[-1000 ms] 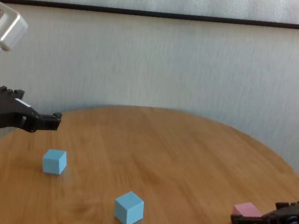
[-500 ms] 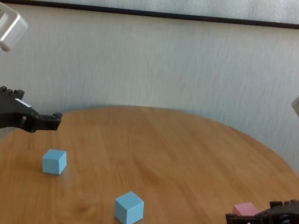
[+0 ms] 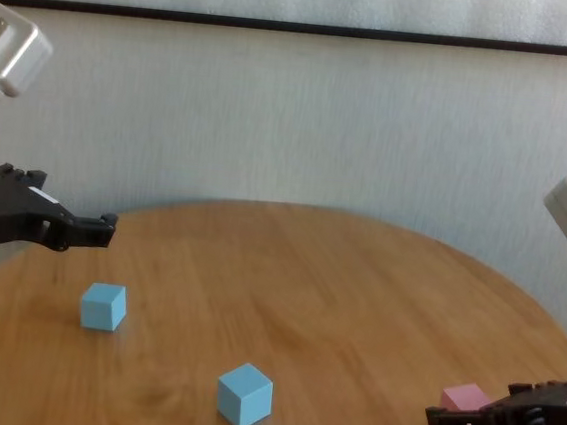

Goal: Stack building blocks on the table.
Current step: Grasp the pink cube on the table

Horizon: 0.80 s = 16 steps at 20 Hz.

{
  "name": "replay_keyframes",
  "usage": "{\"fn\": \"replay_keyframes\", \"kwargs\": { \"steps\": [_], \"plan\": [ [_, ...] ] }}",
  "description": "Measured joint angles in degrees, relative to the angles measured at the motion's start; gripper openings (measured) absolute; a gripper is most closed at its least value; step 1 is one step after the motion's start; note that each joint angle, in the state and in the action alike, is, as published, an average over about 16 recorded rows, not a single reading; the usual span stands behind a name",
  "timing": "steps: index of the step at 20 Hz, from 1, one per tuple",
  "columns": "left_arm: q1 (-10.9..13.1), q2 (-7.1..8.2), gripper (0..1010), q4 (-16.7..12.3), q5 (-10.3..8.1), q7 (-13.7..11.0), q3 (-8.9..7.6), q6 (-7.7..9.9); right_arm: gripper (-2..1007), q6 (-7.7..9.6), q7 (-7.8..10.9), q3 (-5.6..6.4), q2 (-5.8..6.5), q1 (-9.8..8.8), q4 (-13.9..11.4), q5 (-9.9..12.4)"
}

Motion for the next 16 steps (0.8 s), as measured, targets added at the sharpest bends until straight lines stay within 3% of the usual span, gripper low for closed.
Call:
{"fn": "replay_keyframes", "kwargs": {
  "steps": [16],
  "plan": [
    [0.0, 0.0, 1002, 0.0, 0.0, 0.0, 0.0, 0.0, 1004, -0.62, 1.51, 0.87, -1.66, 0.79, 2.6, -1.7]
  ]
}}
